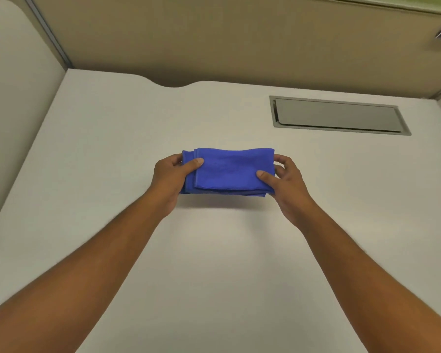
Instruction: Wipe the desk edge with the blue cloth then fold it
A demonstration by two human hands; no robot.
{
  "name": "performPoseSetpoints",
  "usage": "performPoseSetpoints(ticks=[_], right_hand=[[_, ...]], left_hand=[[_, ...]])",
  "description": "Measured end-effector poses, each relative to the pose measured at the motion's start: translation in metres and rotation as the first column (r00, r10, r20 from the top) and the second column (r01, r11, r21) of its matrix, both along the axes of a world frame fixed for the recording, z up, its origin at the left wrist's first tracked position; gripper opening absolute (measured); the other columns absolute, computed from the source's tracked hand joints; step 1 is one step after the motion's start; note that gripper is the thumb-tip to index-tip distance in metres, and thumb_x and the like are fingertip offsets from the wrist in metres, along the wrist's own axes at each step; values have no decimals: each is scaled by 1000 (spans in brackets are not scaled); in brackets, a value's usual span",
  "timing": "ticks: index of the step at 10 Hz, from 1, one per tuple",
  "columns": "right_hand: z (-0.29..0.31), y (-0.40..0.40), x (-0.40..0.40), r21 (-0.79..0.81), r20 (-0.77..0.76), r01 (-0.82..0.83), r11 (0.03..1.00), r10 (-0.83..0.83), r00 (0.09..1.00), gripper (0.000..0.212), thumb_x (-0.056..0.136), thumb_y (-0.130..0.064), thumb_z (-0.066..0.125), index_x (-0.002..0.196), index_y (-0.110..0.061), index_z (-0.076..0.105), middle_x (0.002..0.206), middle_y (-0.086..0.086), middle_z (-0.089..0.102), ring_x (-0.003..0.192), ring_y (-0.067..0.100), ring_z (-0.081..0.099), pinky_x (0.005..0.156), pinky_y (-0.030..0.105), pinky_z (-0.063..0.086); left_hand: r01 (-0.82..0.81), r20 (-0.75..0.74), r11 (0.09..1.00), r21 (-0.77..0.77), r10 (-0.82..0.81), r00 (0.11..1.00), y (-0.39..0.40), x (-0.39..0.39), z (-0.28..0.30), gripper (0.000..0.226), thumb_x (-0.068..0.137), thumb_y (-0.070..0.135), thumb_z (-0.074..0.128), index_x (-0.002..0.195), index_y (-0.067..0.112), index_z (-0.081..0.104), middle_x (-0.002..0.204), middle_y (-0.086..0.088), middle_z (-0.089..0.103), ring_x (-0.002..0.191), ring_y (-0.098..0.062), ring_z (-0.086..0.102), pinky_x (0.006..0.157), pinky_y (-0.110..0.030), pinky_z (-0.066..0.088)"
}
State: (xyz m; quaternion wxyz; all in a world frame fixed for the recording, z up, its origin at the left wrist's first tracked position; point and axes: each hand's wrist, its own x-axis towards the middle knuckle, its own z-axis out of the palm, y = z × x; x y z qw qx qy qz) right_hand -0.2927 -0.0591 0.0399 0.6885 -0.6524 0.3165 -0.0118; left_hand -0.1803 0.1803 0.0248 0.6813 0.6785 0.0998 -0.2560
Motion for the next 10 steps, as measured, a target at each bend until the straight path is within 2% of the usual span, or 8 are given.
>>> performPoseSetpoints(ticks=[1,3,4,5,6,7,8,10], right_hand=[[0,-31,38,-82,11,6,997,-5,1000,52,95,-11,78,139,-27,56,128,5,74,114,27,75,103,50,61],[-15,-83,129,-248,71,69,966,-52,996,48,100,-16,73,145,-22,58,131,-1,67,98,1,69,61,7,55],[-30,-105,178,-302,82,86,950,-64,995,45,102,-13,69,146,-18,59,129,1,69,101,5,69,69,10,57],[-38,-116,211,-340,81,85,936,-61,995,47,102,-12,68,147,-17,56,129,5,69,110,19,69,95,34,61],[-48,-128,246,-388,75,88,917,-64,995,51,102,-14,68,149,-18,51,128,8,69,108,21,68,94,35,58],[-61,-140,276,-441,76,101,892,-76,994,48,101,-14,70,145,-19,53,125,5,69,101,17,66,75,18,51],[-72,-144,287,-526,55,71,847,-50,997,47,100,-14,71,145,-14,56,130,7,69,106,20,67,79,18,49],[-74,-140,291,-681,-59,-42,731,2,998,56,106,-20,64,156,-3,47,156,14,55,145,31,51,122,37,37]], left_hand=[[-34,55,997,65,30,998,-35,29,-1,26,94,27,82,117,17,78,111,-1,83,103,-25,79,97,-49,62],[-101,142,983,155,79,987,-100,115,-9,42,96,31,79,135,17,69,125,-1,75,112,-25,74,96,-45,63],[-150,115,977,152,134,984,-130,164,-17,62,91,30,85,146,18,59,134,0,68,118,-23,69,101,-45,61],[-185,120,971,152,167,979,-146,196,-26,67,86,23,89,143,22,54,134,-1,64,115,-22,68,96,-41,61],[-238,204,948,212,196,959,-163,227,-40,58,85,20,90,124,27,48,123,0,64,94,-12,66,68,-24,53],[-270,342,911,312,157,927,-178,254,-54,53,84,20,91,113,25,47,116,3,60,95,-17,63,72,-25,52],[-277,495,869,410,43,868,-180,265,-65,44,83,19,91,106,20,53,114,3,58,97,-16,58,86,-29,51],[-251,645,774,581,-250,722,-174,260,-69,29,94,25,80,118,12,69,125,-6,62,109,-22,63,89,-30,48]])
